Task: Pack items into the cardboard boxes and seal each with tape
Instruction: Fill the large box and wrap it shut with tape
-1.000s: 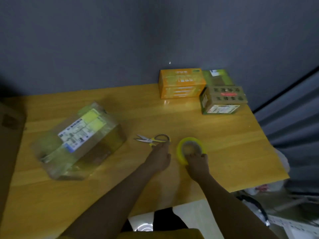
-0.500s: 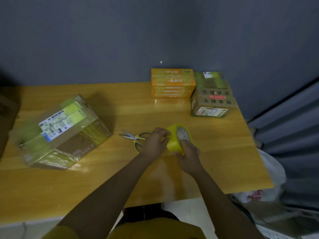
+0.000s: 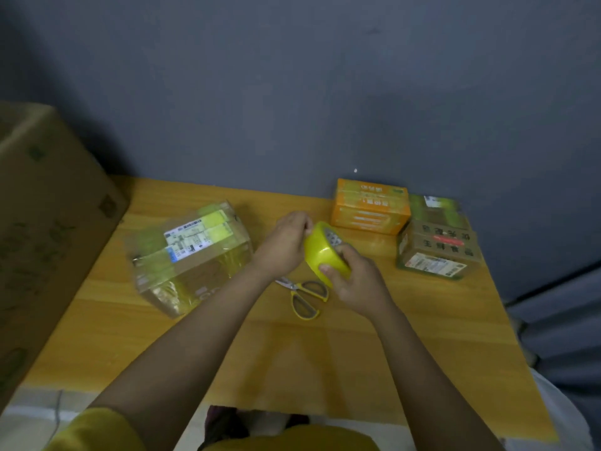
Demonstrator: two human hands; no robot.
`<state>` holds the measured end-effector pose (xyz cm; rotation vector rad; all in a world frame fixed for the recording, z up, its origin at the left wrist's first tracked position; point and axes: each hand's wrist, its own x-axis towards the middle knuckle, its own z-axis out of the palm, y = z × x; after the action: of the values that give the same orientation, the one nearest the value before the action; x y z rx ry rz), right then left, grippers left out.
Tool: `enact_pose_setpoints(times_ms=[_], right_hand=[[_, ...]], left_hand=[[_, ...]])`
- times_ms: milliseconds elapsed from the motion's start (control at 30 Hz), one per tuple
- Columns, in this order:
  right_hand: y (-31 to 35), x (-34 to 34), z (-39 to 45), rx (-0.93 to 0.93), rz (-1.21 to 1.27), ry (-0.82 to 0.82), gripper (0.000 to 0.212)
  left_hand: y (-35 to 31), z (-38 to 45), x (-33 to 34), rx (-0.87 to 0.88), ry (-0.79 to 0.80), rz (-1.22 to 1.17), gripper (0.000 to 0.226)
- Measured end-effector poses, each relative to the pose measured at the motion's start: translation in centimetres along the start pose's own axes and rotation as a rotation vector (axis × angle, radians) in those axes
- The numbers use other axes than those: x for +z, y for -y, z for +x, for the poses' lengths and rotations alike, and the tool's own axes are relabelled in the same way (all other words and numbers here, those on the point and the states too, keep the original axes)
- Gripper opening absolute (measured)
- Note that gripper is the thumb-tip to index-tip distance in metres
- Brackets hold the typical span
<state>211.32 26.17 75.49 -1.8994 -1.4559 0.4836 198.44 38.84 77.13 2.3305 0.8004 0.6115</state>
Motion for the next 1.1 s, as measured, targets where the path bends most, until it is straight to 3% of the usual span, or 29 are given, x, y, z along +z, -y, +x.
enact_pose_setpoints(times_ms=[133, 200, 267, 300, 400, 467, 567, 633, 733, 833, 967, 1100], right_hand=[[3.6, 0.8, 2.8, 0.094, -0.014, -0.059, 0.052], [4.9, 1.6, 4.2, 0.155, 0.026, -0.081, 0.040], [6.7, 2.5, 5.3, 0.176, 0.102, -0.102, 0.034], [7.5, 3.0, 5.7, 0.179, 0.139, -0.105, 0.041], [9.7, 4.6, 6.8, 0.189, 0.191, -0.112, 0.066], [11.1, 5.4, 7.4, 0.231, 0.267, -0.099, 0.058], [12.6, 6.6, 8.1, 0.345, 0.440, -0.105, 0.027], [12.7, 7.2, 8.3, 0.409, 0.491, -0.109, 0.042], [13.0, 8.6, 8.3, 0.537, 0.409, -0.167, 0.094], [13.3, 9.1, 7.2, 0.640, 0.241, -0.136, 0.084], [13.3, 11.2, 6.5, 0.750, 0.081, -0.108, 0.086], [14.2, 13.5, 7.1, 0.783, -0.211, -0.089, 0.079]], left_hand=[[2.0, -0.6, -4.8, -0.102, 0.026, -0.037, 0.027], [3.0, -0.6, -6.8, -0.152, 0.090, -0.081, 0.018], [4.0, -0.3, -9.0, -0.274, 0.143, -0.226, 0.004], [4.7, 0.0, -10.0, -0.318, 0.172, -0.287, 0.012], [7.0, 0.7, -12.8, -0.277, 0.218, -0.272, 0.017], [8.5, 1.1, -14.3, -0.283, 0.207, -0.335, 0.016], [10.7, 2.0, -15.8, -0.275, 0.226, -0.383, 0.013], [12.0, 2.7, -16.4, -0.264, 0.209, -0.414, 0.016], [15.5, 4.2, -17.5, -0.219, 0.174, -0.324, 0.023], [18.7, 4.4, -17.5, -0.226, 0.189, -0.257, 0.019], [21.4, 4.5, -16.0, -0.273, 0.233, -0.239, 0.017], [23.3, 4.7, -15.3, -0.291, 0.246, -0.249, 0.021]])
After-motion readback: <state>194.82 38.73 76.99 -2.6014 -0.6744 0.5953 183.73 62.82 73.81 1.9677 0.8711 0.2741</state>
